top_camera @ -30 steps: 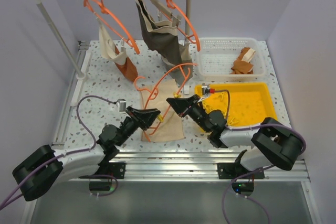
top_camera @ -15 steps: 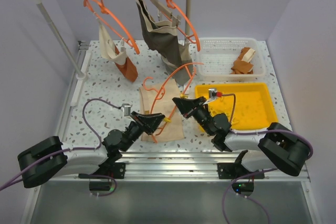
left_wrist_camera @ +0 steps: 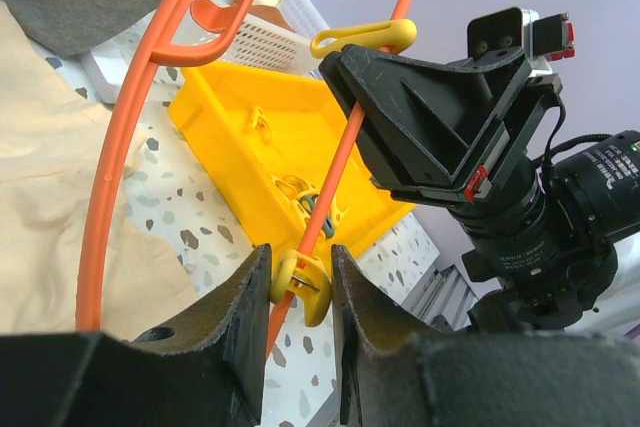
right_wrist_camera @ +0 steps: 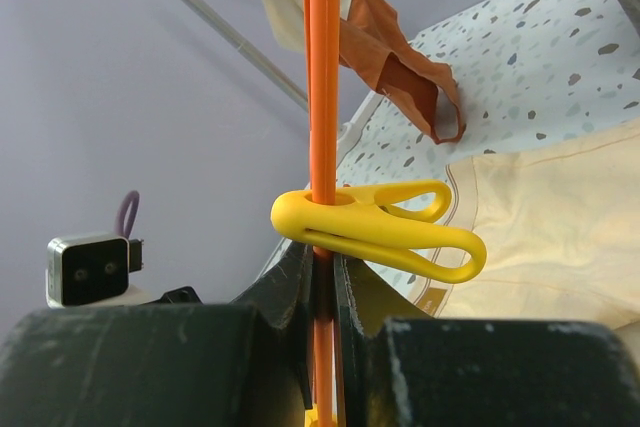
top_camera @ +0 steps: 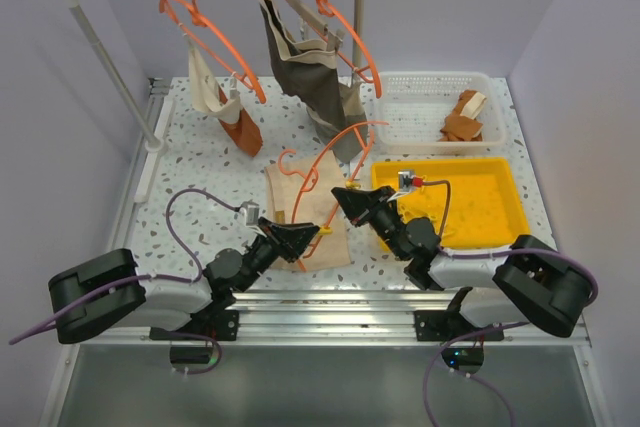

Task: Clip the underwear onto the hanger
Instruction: Adjust the clamp on the hanger.

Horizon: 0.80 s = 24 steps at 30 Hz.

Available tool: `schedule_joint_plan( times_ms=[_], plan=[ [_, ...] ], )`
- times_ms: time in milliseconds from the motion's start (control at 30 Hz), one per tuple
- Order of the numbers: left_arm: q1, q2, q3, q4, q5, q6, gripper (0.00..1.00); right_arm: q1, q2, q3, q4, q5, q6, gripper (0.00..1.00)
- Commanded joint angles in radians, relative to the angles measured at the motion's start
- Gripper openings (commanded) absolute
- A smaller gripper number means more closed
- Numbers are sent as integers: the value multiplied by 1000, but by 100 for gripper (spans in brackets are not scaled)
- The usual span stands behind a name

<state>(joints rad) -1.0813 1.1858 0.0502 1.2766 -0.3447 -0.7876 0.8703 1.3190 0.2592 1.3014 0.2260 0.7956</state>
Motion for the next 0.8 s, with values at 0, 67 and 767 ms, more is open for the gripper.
schedule_joint_plan(
  times_ms=[0,67,767],
  plan=[
    [-16,0,-145,227,33,25,0,2,-32,9,314,16,-9,0],
    [-17,1,-138,216,36,31,0,2,-32,8,315,9,-7,0],
    [-17,17,-87,124,76,33,58,4,-15,20,315,-19,-13,0]
  ],
)
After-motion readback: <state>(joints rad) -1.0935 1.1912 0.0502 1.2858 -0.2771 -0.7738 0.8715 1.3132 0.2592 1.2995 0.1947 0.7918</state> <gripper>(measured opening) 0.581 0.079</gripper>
